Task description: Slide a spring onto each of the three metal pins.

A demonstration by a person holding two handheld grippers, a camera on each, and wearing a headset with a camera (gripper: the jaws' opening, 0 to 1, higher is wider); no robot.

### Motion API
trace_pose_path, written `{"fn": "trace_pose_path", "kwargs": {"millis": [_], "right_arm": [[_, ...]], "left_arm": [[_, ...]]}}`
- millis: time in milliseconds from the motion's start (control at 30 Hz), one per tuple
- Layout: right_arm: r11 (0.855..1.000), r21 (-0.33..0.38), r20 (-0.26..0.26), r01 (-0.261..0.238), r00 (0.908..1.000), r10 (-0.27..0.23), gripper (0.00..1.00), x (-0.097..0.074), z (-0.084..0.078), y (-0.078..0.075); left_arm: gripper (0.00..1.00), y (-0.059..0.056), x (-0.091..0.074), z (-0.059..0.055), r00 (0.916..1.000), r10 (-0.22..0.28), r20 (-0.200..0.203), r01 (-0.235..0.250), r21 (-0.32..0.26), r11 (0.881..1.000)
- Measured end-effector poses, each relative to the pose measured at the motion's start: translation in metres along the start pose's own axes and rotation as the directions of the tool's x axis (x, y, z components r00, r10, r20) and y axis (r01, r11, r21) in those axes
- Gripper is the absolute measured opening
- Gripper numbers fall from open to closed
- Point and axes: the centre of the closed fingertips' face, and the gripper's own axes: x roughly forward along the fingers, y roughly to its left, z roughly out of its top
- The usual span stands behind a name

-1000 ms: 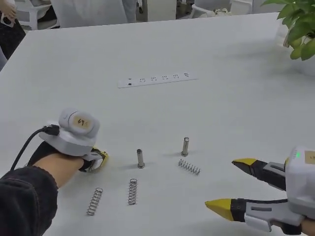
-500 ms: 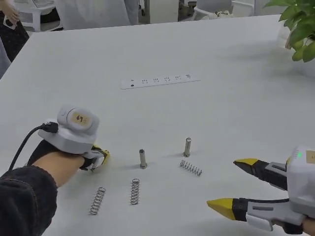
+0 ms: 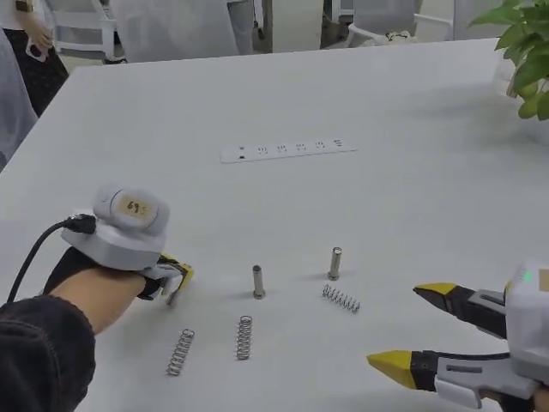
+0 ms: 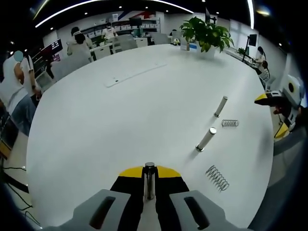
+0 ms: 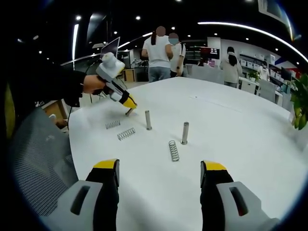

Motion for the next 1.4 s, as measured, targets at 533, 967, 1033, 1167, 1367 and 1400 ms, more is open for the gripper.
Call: {"fn": "trace_pose_path", "kwargs": {"millis": [533, 967, 1033, 1167, 1367, 1400], "right_arm": [[1.000, -0.005, -0.008, -0.011, 0.9999, 0.011, 0.67, 0.001, -0.001, 0.000], [1.000, -0.011, -0.016, -0.013, 0.9998, 0.012, 0.67, 0.001, -0.003, -0.001], [1.000, -0.011, -0.017, -0.013, 0.9998, 0.013, 0.67, 0.001, -0.003, -0.001], [1.000, -0.015, -0.021, -0.017, 0.9996, 0.017, 0.67, 0.001, -0.004, 0.000], [1.000, -0.018, -0.024, -0.021, 0.9995, 0.021, 0.67, 0.001, -0.004, 0.001], [1.000, -0.019, -0.025, -0.022, 0.9995, 0.021, 0.67, 0.001, -0.004, 0.001]], "left_arm": [[0.00, -0.001, -0.006, -0.002, 0.9996, -0.003, 0.028, 0.004, -0.020, 1.000], [0.00, -0.009, -0.012, -0.003, 0.9984, -0.009, 0.056, 0.012, -0.044, 0.999], [0.00, -0.009, -0.013, -0.003, 0.9978, -0.008, 0.065, 0.012, -0.055, 0.998], [0.00, -0.009, -0.014, -0.004, 0.9966, -0.003, 0.083, 0.009, -0.064, 0.998], [0.00, -0.011, -0.016, -0.005, 0.9955, 0.000, 0.095, 0.008, -0.080, 0.997], [0.00, -0.011, -0.016, -0.006, 0.9953, 0.001, 0.097, 0.007, -0.086, 0.996]]}}
